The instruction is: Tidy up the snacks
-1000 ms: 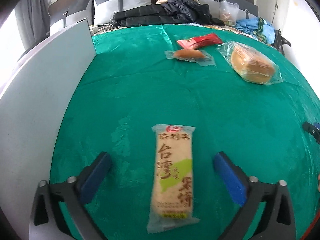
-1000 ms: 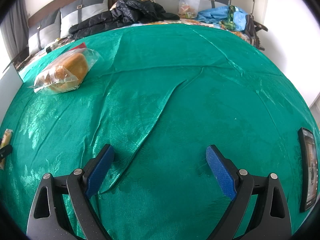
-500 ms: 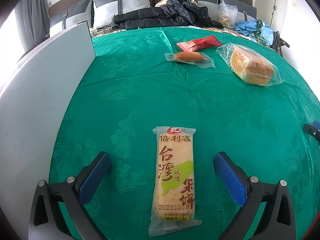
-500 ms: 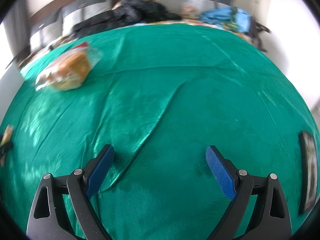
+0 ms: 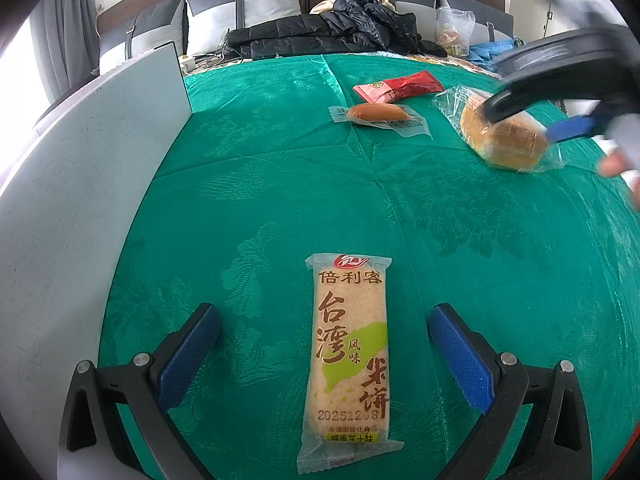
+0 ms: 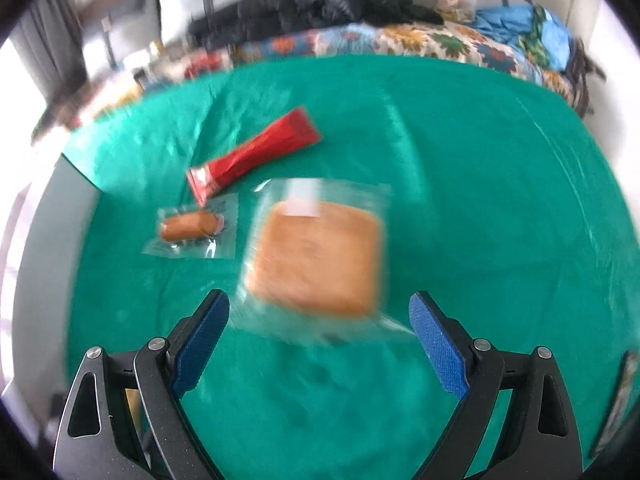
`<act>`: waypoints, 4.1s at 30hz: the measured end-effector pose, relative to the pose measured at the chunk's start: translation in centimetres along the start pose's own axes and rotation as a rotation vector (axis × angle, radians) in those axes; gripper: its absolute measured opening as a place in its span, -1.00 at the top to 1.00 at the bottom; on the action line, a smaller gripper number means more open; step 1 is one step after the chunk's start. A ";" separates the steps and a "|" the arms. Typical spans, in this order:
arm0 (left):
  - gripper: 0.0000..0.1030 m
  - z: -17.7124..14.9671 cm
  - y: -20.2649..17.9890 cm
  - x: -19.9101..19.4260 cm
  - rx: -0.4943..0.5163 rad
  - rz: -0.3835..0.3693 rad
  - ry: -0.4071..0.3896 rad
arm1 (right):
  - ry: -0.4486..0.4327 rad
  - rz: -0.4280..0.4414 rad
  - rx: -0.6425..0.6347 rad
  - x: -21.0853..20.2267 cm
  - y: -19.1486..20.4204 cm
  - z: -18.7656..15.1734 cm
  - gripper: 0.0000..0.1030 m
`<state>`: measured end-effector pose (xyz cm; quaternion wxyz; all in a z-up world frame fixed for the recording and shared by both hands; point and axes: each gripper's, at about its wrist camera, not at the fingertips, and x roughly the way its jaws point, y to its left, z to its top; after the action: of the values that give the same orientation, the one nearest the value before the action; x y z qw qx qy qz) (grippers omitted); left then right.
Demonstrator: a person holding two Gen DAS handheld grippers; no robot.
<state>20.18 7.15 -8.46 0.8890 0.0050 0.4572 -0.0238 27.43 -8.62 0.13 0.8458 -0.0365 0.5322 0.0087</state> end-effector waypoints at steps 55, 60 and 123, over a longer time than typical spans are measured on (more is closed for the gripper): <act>-0.57 -6.1 22.4 -25.2 -0.413 0.024 -0.229 | -0.210 0.447 -0.447 -12.8 19.0 -12.2 -0.60; -0.99 -3.1 12.4 -23.7 -0.261 -0.146 -0.243 | -0.183 0.121 -0.395 -4.8 6.9 -15.0 -0.60; -1.00 0.3 -5.1 0.5 0.026 -0.023 -0.005 | -0.230 -0.022 0.002 -0.3 -12.7 -16.1 -0.79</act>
<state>20.44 2.03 -8.62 0.8898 0.0111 0.4545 -0.0401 13.49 -22.42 -5.88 0.9012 -0.0401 0.4315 0.0031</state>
